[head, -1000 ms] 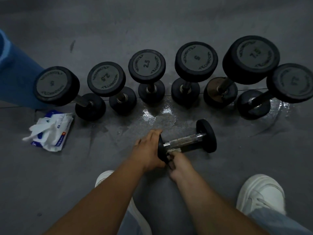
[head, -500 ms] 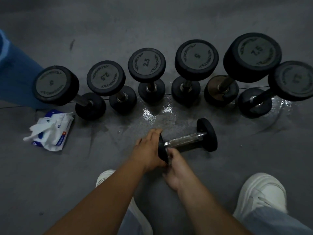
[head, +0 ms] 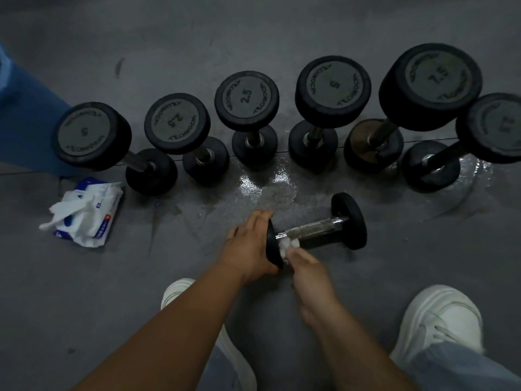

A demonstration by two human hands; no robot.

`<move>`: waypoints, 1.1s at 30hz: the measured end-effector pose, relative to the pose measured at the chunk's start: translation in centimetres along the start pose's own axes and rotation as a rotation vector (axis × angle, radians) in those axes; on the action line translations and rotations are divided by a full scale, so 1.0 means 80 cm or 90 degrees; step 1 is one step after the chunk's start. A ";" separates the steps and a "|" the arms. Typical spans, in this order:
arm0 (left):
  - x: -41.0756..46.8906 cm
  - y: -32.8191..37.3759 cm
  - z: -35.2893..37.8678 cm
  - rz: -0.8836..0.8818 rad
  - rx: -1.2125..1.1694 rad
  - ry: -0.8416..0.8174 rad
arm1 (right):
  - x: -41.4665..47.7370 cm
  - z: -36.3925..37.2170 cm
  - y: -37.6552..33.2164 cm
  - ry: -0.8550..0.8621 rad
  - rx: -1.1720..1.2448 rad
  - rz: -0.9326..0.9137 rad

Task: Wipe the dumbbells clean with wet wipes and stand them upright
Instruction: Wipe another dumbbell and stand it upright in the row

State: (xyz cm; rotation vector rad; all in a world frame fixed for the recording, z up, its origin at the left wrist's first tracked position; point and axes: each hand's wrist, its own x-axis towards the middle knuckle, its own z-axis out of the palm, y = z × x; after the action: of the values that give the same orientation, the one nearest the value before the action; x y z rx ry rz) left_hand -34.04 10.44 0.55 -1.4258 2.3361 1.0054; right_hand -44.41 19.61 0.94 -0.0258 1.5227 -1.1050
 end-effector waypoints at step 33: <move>0.002 -0.002 -0.001 -0.008 0.003 -0.013 | 0.037 -0.015 -0.032 -0.101 -0.841 -0.427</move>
State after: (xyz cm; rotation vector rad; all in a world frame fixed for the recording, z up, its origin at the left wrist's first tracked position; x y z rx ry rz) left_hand -34.01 10.26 0.44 -1.4203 2.3101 1.0053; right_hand -47.60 17.23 0.14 -1.5589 1.8846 -0.3527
